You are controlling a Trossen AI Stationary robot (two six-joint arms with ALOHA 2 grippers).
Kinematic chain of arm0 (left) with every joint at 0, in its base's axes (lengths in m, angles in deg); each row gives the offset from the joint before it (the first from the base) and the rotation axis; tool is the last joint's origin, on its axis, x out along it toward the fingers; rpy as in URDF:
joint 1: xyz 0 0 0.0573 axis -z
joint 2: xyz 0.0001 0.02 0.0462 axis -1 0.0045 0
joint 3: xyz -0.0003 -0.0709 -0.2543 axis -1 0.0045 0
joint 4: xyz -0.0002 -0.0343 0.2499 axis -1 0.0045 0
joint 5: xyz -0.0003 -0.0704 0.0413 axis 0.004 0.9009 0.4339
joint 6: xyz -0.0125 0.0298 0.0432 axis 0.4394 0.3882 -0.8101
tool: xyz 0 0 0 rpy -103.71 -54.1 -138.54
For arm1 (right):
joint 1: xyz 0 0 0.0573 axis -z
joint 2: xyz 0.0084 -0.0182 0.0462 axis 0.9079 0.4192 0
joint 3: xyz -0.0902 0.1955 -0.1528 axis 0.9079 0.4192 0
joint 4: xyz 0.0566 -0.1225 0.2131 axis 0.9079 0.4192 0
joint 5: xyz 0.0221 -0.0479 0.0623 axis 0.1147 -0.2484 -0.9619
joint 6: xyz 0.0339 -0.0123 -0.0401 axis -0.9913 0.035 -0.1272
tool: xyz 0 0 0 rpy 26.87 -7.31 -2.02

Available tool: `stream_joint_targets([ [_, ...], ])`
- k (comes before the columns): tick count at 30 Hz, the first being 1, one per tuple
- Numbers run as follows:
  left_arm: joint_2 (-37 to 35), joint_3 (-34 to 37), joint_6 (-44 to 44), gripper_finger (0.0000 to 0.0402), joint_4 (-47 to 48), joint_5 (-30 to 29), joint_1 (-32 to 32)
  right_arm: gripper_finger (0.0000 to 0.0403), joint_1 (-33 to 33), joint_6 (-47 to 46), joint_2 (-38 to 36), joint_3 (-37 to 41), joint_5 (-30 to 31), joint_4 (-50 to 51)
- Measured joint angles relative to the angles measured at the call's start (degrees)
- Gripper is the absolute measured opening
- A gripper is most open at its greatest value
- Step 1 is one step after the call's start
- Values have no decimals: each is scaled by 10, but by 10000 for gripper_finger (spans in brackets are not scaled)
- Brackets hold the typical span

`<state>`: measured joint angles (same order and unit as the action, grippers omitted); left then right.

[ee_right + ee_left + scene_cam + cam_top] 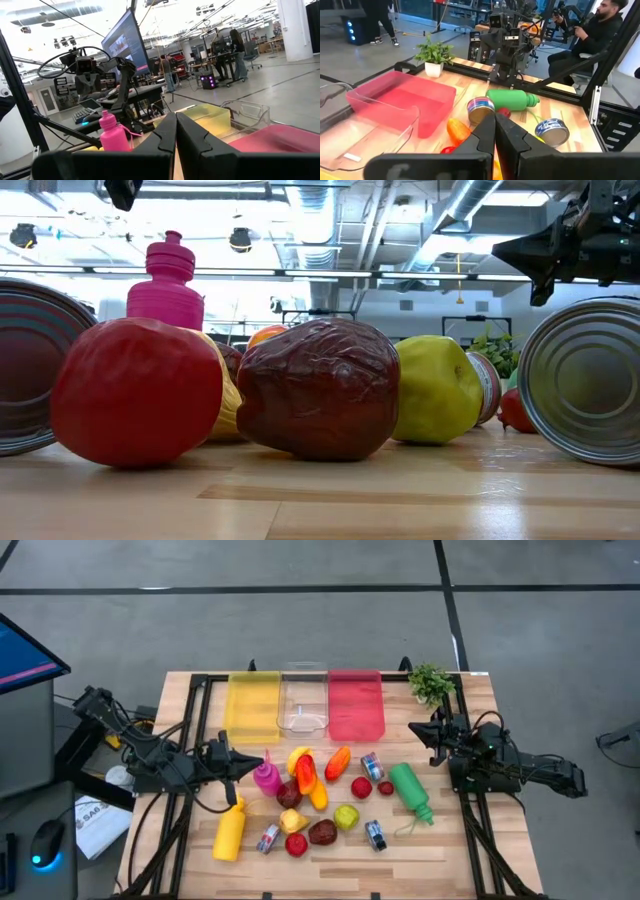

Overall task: Pick & Place Food Item
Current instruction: Put the pink tumbler into the yellow bin

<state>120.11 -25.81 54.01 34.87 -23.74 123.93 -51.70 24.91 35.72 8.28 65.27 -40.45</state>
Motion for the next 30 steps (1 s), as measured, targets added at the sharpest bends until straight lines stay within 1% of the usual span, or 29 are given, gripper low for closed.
stream_joint_targets([
  [6, 0, 0, 0, 8, 0, 0, -1, 6, 0, 2, 0, 0, 0, 21],
  [11, 0, 0, 0, 36, 3, 0, -1, 6, 0, 1, 0, 0, 0, 31],
  [16, 0, 0, 0, 90, 16, 0, -1, 6, 0, 1, 0, 0, 0, 30],
  [25, 0, 0, 0, 209, 20, 0, -1, 6, 0, 2, 0, 0, 0, 34],
  [30, 0, 0, -1, 262, 20, 0, -1, 6, 0, 1, 0, 0, 0, 34],
])
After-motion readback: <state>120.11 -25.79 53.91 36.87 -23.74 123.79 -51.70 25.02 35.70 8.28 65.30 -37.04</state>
